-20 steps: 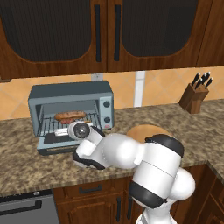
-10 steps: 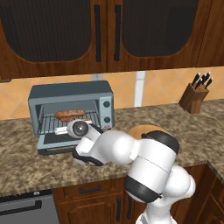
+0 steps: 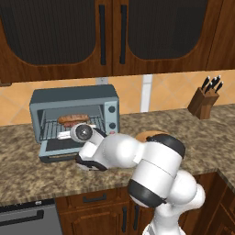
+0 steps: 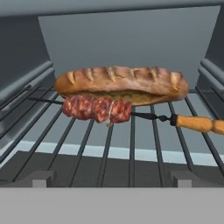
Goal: Pick up the kebab skewer and baguette bread, and place them inside the toaster oven. Close the toaster oven door and start by setting the timer.
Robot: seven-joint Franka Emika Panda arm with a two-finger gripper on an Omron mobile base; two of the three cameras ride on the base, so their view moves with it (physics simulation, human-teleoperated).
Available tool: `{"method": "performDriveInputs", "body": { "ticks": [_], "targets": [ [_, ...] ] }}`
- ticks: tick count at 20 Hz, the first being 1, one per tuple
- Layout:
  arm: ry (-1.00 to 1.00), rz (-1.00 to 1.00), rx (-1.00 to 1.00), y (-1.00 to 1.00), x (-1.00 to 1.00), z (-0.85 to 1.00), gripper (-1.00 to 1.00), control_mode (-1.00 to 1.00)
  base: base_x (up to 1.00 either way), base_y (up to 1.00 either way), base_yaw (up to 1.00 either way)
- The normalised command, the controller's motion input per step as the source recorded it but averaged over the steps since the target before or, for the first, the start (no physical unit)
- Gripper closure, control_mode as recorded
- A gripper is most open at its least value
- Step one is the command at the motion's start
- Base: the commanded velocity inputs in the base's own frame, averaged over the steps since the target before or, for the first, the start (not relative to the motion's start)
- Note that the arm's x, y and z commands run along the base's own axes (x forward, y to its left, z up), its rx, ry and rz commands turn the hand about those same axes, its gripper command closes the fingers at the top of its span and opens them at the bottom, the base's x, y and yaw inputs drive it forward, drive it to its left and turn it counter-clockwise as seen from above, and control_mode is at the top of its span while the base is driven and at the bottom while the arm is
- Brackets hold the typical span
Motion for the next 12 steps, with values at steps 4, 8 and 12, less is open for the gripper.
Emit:
{"method": "performDriveInputs", "body": {
  "ticks": [4, 8, 12],
  "targets": [
    [0.0, 0.0, 0.0, 0.0, 0.18, -0.16, -1.0, -1.0, 0.0, 0.0, 0.0],
    [0.0, 0.0, 0.0, 0.01, 0.03, -0.26, -1.0, -1.0, 0.0, 0.0, 0.0],
    [0.0, 0.0, 0.0, 0.07, 0.24, -0.23, -1.0, -1.0, 0.0, 0.0, 0.0]
  ]
}}
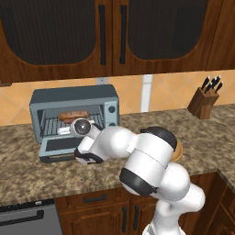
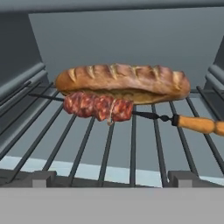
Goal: Pick up the kebab skewer and baguette bread, and place them inside the toaster oven. Close the toaster oven door and start by setting the timer.
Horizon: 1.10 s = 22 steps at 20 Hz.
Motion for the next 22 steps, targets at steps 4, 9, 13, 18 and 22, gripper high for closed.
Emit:
{"method": "performDriveInputs", "body": {
  "ticks": [4, 9, 13, 18, 22],
  "targets": [
    [-0.01, 0.0, 0.0, 0.09, 0.38, -0.18, -1.0, -1.0, 0.0, 0.0, 0.0],
    [-0.01, 0.0, 0.0, 0.11, 0.36, -0.14, -1.0, -1.0, 0.0, 0.0, 0.0],
    [-0.02, 0.0, 0.0, 0.13, 0.29, -0.08, -1.0, -1.0, 0.0, 0.0, 0.0],
    [-0.05, 0.0, 0.0, 0.07, 0.18, -0.12, -1.0, -1.0, 0.0, 0.0, 0.0],
    [-0.13, 0.0, 0.0, 0.05, 0.02, -0.42, -1.0, -1.0, 0.0, 0.0, 0.0]
  ]
}}
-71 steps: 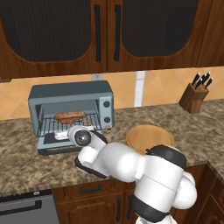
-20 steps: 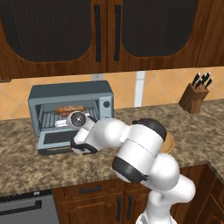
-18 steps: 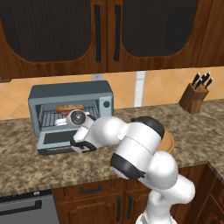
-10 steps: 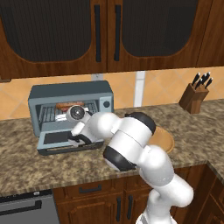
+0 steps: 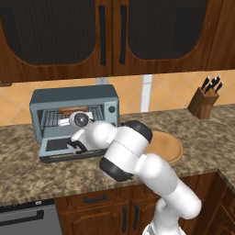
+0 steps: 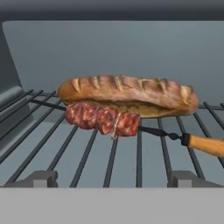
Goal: Pick up the kebab skewer and baguette bread, and place them inside the toaster oven. Close the toaster oven door and start by setting the timer.
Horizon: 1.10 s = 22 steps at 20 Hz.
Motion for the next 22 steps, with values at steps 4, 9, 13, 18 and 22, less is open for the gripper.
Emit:
{"method": "performDriveInputs", "body": {
  "ticks": [4, 9, 13, 18, 22],
  "targets": [
    [-0.16, 0.0, 0.0, 0.01, 0.02, -0.31, -1.0, -1.0, 0.0, 0.0, 0.0],
    [-0.08, 0.0, 0.0, 0.0, 0.07, -0.03, -1.0, -1.0, 0.0, 0.0, 0.0],
    [0.0, 0.0, 0.0, 0.0, -0.23, 0.27, -1.0, -1.0, 0.0, 0.0, 0.0],
    [0.0, 0.0, 0.0, 0.0, -0.55, 0.19, -1.0, -1.0, 0.0, 0.0, 0.0],
    [0.08, 0.0, 0.0, 0.01, -0.64, 0.33, -1.0, -1.0, 0.0, 0.0, 0.0]
  ]
}}
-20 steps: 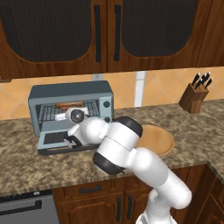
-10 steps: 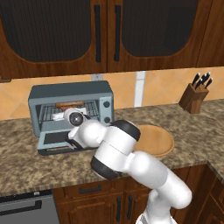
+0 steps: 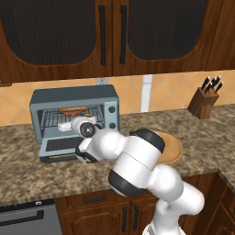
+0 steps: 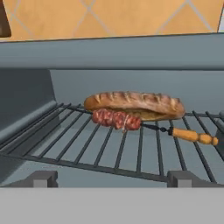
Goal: Pick up the kebab skewer and baguette bread, and place them inside the toaster oven. Close the toaster oven door and start by setting the timer.
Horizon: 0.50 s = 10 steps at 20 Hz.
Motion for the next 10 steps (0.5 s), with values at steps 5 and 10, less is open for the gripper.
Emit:
{"method": "performDriveInputs", "body": {
  "ticks": [5, 10],
  "targets": [
    [0.16, 0.0, 0.0, 0.12, -0.55, 0.49, -1.0, -1.0, 0.0, 0.0, 0.0],
    [0.2, -0.01, 0.0, 0.26, -0.63, 0.27, -1.0, -1.0, 0.0, 0.0, 0.0]
  ]
}}
